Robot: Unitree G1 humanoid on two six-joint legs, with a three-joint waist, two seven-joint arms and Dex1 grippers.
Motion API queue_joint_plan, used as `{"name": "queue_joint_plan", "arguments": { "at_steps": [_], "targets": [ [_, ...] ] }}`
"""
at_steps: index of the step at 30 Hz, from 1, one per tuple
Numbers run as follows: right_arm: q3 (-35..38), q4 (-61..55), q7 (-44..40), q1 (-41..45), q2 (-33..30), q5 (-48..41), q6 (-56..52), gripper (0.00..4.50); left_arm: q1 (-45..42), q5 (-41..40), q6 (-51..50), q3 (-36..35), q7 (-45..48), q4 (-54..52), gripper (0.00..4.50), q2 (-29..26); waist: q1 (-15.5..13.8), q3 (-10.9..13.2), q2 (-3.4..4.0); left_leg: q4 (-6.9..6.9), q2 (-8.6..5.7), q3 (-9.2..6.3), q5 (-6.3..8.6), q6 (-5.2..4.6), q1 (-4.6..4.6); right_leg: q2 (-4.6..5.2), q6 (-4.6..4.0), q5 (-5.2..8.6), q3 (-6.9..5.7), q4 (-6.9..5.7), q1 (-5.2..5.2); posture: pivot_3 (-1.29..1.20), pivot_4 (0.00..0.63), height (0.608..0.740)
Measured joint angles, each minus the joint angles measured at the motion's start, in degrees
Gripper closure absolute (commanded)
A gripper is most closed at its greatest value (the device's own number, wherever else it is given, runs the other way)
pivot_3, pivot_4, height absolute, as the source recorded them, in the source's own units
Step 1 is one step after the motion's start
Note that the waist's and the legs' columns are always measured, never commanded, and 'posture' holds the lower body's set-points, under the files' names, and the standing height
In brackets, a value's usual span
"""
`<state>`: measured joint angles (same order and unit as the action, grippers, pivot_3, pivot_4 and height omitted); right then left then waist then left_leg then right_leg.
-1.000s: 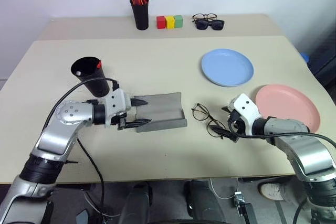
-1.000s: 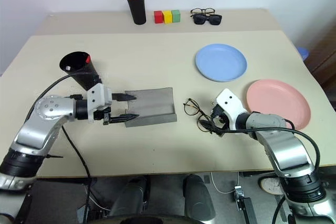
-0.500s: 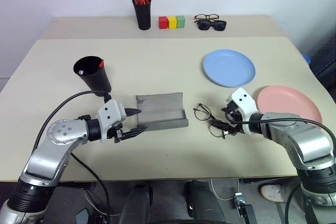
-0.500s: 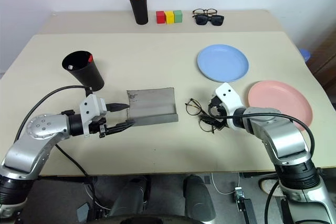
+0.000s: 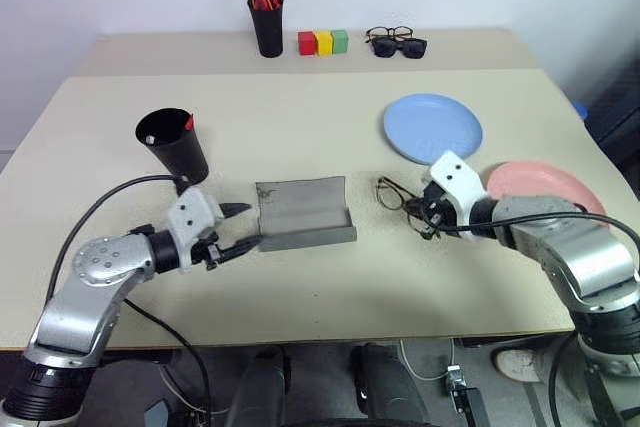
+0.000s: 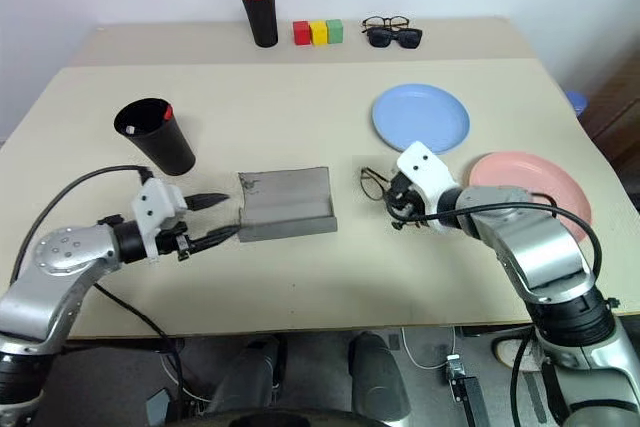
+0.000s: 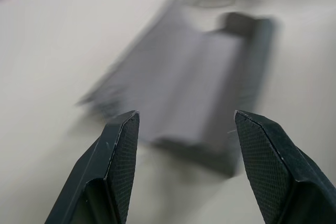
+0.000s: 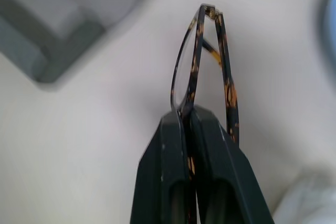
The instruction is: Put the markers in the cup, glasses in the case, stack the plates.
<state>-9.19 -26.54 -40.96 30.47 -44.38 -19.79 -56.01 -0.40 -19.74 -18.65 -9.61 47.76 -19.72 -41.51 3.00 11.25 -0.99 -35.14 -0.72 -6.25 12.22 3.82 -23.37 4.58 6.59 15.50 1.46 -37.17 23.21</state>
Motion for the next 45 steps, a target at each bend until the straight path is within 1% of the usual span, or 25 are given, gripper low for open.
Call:
{"name": "queue_joint_plan", "arguments": {
  "at_steps": [2, 4, 6, 9, 13, 17, 20, 22, 24, 26, 27, 30, 33, 34, 36, 37, 39, 42, 45],
  "targets": [
    [-3.3, -0.4, -2.1, 4.7, 2.7, 0.2, 3.4, 4.47, 2.4, 0.1, 0.7, -2.3, -0.2, 0.6, 1.57, -0.4, 0.0, 0.0, 0.0, 0.02, 0.06, -0.01, 0.0, 0.0, 0.0, -0.05, -0.03, 0.02, -0.02, 0.0, -0.01, 0.0, 0.15, 0.74],
    [-7.6, 1.3, -4.1, 8.5, 6.5, 0.8, 6.9, 4.47, 4.1, 0.5, 1.5, -2.8, 0.0, 0.8, 1.57, -0.8, -0.3, 0.0, 0.0, 0.01, 0.05, 0.0, 0.0, 0.0, -0.02, -0.04, -0.04, 0.01, -0.02, 0.01, -0.01, 0.0, 0.15, 0.74],
    [-12.3, 5.8, -6.4, 11.6, 9.4, 2.7, 11.3, 4.47, 5.2, 0.6, 1.8, -3.1, 0.0, 0.9, 1.57, -0.8, -0.7, 0.0, -0.04, -0.02, -0.02, -0.02, 0.0, 0.0, -0.05, 0.03, -0.03, 0.01, -0.03, 0.05, -0.03, 0.0, 0.15, 0.74],
    [-17.9, 17.4, -10.3, 16.8, 14.4, 6.5, 18.9, 4.47, 6.0, 0.8, 1.9, -3.4, -0.4, 1.0, 1.57, -1.0, -0.7, 0.0, -0.06, -0.04, -0.07, -0.01, 0.0, 0.01, -0.06, 0.07, -0.03, 0.01, -0.02, 0.06, -0.04, 0.0, 0.15, 0.74],
    [-21.7, 29.5, -16.4, 18.5, 15.8, 10.9, 28.3, 4.47, 7.7, 0.8, 1.8, -3.7, -1.2, -0.3, 1.57, -0.9, -0.9, 0.0, -0.05, 0.03, -0.08, -0.04, 0.0, 0.01, -0.07, 0.08, -0.03, 0.0, -0.04, 0.04, 0.0, 0.0, 0.15, 0.74],
    [-22.0, 32.0, -23.1, 18.3, 15.2, 11.7, 32.0, 4.47, 8.7, 0.4, 1.0, -3.7, -2.3, -3.1, 1.57, -0.9, -0.6, 0.0, -0.04, 0.05, -0.06, -0.05, 0.0, 0.01, -0.07, 0.06, -0.03, 0.0, -0.04, 0.0, 0.04, 0.0, 0.15, 0.74],
    [-21.9, 31.9, -26.4, 17.7, 14.9, 11.7, 32.8, 3.44, 8.5, 0.2, 0.0, -4.2, -3.1, -3.9, 1.57, -0.9, -0.4, 0.0, -0.03, 0.04, -0.06, -0.03, 0.0, 0.01, -0.03, 0.04, -0.03, 0.0, -0.03, -0.02, 0.03, 0.0, 0.15, 0.74],
    [-21.4, 32.0, -27.0, 17.6, 15.3, 11.7, 32.6, 2.47, 8.0, 0.2, -0.3, -4.2, -3.3, -3.9, 1.57, -0.9, -0.4, 0.0, -0.02, 0.03, -0.05, -0.04, 0.0, 0.01, -0.02, 0.03, -0.04, 0.0, -0.04, -0.04, 0.03, 0.0, 0.15, 0.74],
    [-20.3, 32.2, -26.7, 17.7, 16.2, 11.7, 32.6, 1.41, 5.9, 0.0, -1.2, -4.1, -3.4, -3.6, 1.57, -0.9, -0.5, 0.0, -0.02, 0.01, -0.06, -0.05, 0.0, 0.01, -0.02, 0.03, -0.04, 0.0, -0.04, -0.05, 0.02, 0.0, 0.15, 0.74],
    [-19.1, 32.6, -25.1, 17.8, 17.1, 12.2, 32.6, 0.4, 2.3, -1.4, -3.3, -4.1, -4.0, -3.0, 2.12, -0.5, -0.7, 0.0, -0.02, -0.01, -0.09, -0.06, 0.0, 0.01, -0.03, 0.05, -0.03, 0.0, -0.04, -0.05, -0.01, 0.0, 0.15, 0.74],
    [-18.4, 32.7, -24.1, 17.8, 17.5, 12.4, 32.6, 0.38, -0.1, -2.4, -5.0, -4.0, -4.4, -2.4, 2.43, 0.2, -0.8, 0.0, -0.03, -0.02, -0.1, -0.06, 0.0, 0.02, -0.04, 0.06, -0.02, -0.01, -0.04, -0.04, -0.01, 0.0, 0.15, 0.74],
    [-16.2, 32.1, -22.1, 17.7, 18.1, 12.5, 32.6, 0.38, -6.8, -4.5, -9.2, -2.1, -5.9, -0.9, 3.91, 2.2, -0.8, 0.0, -0.05, -0.02, -0.13, -0.08, 0.0, 0.02, -0.04, 0.07, -0.01, -0.02, -0.04, -0.05, -0.02, 0.0, 0.15, 0.74],
    [-12.6, 26.6, -20.6, 15.1, 17.0, 12.0, 32.7, 0.38, -16.9, -2.0, -12.0, 4.0, -9.8, 2.4, 3.91, 6.3, -1.6, 0.0, -0.07, -0.05, -0.17, -0.14, 0.0, 0.02, -0.06, 0.08, 0.01, -0.02, -0.09, -0.06, -0.03, 0.0, 0.15, 0.74],
    [-11.3, 23.8, -19.7, 13.4, 16.4, 11.7, 32.9, 0.38, -21.2, -1.2, -14.9, 6.3, -11.9, 4.1, 3.91, 8.2, -2.0, 0.0, -0.07, -0.06, -0.19, -0.14, 0.0, 0.02, -0.06, 0.08, 0.02, -0.03, -0.08, -0.06, -0.06, 0.0, 0.15, 0.74],
    [-8.8, 19.4, -16.8, 10.1, 16.4, 11.4, 32.2, 0.38, -27.1, -0.7, -19.9, 8.7, -14.9, 7.7, 3.91, 11.1, -2.0, 0.0, -0.08, -0.07, -0.2, -0.13, 0.0, 0.02, -0.07, 0.09, 0.04, -0.03, -0.08, -0.06, -0.06, 0.0, 0.15, 0.74],
    [-5.9, 16.5, -13.8, 6.8, 16.4, 11.0, 30.3, 0.38, -31.6, -0.7, -23.6, 9.4, -16.7, 11.4, 3.91, 14.1, -2.3, 0.0, -0.09, -0.08, -0.22, -0.17, 0.0, 0.01, -0.08, 0.09, 0.04, -0.03, -0.1, -0.07, -0.07, 0.0, 0.15, 0.74],
    [-2.7, 12.3, -10.2, 2.1, 15.8, 10.7, 27.5, 0.38, -37.2, -0.6, -28.6, 10.4, -19.0, 17.7, 3.91, 16.6, -2.2, 0.0, -0.12, -0.1, -0.24, -0.21, 0.0, 0.02, -0.1, 0.1, 0.05, -0.03, -0.13, -0.08, -0.07, 0.0, 0.15, 0.74],
    [0.2, 7.2, -7.4, -4.8, 13.0, 10.4, 23.4, 0.38, -41.4, 0.6, -32.6, 11.4, -20.0, 24.6, 3.91, 17.2, -1.4, 0.0, -0.1, -0.07, -0.25, -0.14, 0.0, 0.01, -0.08, 0.11, 0.06, -0.02, -0.06, -0.08, -0.01, 0.0, 0.15, 0.74],
    [3.1, 2.3, -5.1, -10.4, 11.0, 9.9, 20.2, 0.38, -42.3, 1.5, -34.8, 15.9, -16.0, 28.9, 3.91, 15.6, -0.8, 0.0, -0.09, -0.02, -0.23, -0.18, -0.01, 0.01, -0.07, 0.08, 0.05, -0.01, -0.07, -0.12, 0.01, 0.0, 0.15, 0.74]
  ]
}}
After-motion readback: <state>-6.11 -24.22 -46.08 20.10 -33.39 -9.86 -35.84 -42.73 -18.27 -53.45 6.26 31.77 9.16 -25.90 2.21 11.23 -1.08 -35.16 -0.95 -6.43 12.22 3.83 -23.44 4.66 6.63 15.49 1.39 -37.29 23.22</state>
